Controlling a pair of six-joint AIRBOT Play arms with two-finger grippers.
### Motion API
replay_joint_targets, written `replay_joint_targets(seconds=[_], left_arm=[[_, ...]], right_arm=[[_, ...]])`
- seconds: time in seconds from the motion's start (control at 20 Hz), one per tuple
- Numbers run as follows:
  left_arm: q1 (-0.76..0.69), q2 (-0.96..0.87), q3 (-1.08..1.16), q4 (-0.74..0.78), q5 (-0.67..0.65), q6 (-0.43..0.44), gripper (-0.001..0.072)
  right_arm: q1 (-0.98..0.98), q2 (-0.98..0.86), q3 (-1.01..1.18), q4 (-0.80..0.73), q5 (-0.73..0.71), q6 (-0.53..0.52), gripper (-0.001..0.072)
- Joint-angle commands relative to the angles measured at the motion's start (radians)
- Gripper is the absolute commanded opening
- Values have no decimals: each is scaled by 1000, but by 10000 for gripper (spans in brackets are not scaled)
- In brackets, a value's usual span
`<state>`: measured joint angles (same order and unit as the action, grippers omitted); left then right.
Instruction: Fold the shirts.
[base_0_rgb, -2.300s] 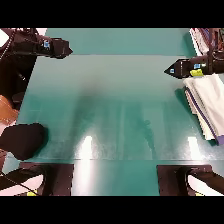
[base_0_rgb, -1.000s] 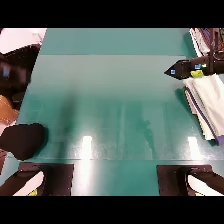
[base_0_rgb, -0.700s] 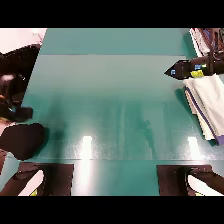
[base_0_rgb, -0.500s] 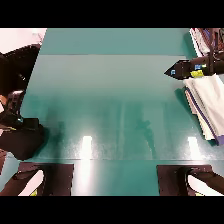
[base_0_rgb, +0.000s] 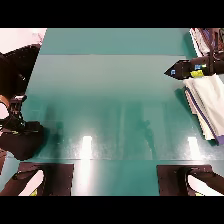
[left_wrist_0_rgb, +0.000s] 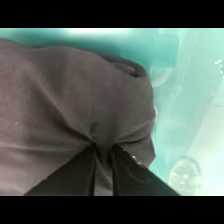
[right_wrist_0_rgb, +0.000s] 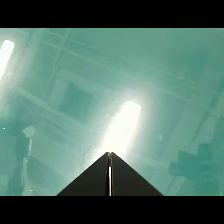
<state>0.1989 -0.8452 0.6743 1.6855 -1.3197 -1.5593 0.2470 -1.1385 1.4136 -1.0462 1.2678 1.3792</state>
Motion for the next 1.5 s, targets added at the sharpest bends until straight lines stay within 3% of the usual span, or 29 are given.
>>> replay_joint_targets(seconds=[0.0, 0.15, 0.35, 0.5, 0.65, 0.8, 1.05, 1.1, 1.15, 1.2, 1.45], left_arm=[[1, 1, -3, 10, 3, -8, 26], [1, 14, 76, 1, -8, -16, 25], [-34, 61, 449, -98, -71, -15, 24], [-195, 61, 747, -103, -105, -16, 22], [-388, 42, 912, -93, -28, -16, 22], [-533, -32, 941, -89, 3, -17, 22], [-771, -329, 941, -158, -13, -20, 28], [-805, -396, 941, -208, 12, -14, 102], [-828, -454, 941, -250, 43, -1, 412], [-844, -507, 941, -274, 83, -2, 638], [-750, -586, 928, -212, 83, -5, 638]], right_arm=[[1, 1, 1, 1, 0, 0, 19], [1, 13, 2, 8, -10, 0, 18], [1, 117, 2, 6, -133, 0, 18], [-15, 208, 2, 8, -239, 4, 18], [-80, 256, 2, 7, -262, 46, 17], [-147, 285, 2, 8, -258, 59, 18], [-212, 327, 2, 8, -251, 65, 18], [-219, 331, 2, 8, -247, 76, 18], [-226, 334, 2, 8, -238, 83, 17], [-225, 334, 2, 8, -227, 83, 18], [-225, 333, 2, 8, -183, 84, 18]])
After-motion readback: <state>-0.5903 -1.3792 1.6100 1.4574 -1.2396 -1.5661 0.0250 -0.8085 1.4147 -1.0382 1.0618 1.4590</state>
